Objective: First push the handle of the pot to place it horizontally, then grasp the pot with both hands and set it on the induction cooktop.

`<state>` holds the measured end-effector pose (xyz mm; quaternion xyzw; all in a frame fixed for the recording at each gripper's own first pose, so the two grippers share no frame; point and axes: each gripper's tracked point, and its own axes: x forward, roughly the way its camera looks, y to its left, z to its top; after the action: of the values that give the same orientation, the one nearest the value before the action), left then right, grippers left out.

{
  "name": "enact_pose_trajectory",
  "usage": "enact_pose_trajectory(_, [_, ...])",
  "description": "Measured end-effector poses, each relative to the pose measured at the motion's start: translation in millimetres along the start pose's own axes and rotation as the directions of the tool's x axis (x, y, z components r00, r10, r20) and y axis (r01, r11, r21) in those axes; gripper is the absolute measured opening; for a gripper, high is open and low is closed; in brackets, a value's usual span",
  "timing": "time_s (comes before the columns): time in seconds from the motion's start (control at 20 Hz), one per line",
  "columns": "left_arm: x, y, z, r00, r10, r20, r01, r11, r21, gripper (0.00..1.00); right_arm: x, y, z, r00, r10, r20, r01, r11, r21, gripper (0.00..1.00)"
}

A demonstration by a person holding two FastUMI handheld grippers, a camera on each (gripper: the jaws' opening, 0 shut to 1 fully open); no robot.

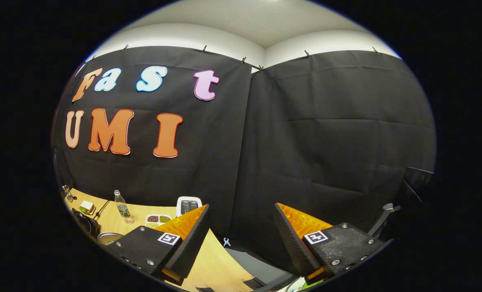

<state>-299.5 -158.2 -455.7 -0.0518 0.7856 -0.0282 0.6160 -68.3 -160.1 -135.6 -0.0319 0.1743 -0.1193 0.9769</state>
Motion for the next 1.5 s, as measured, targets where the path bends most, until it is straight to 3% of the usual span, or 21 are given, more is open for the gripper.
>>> enact_pose_trajectory(0.75, [2, 3, 47, 0.996, 0.04, 0.085, -0.054, 0.982, 0.179, 0.08, -2, 32, -8, 0.999, 0.023, -0.036, -0.024, 1.0, -0.015, 0.95])
enact_pose_trajectory(1.5, [11, 6, 92, 0.986, 0.027, 0.166, -0.072, 0.96, 0.27, 0.08, 6, 53, -22, 0.995, 0.047, -0.09, -0.048, 0.999, -0.006, 0.95])
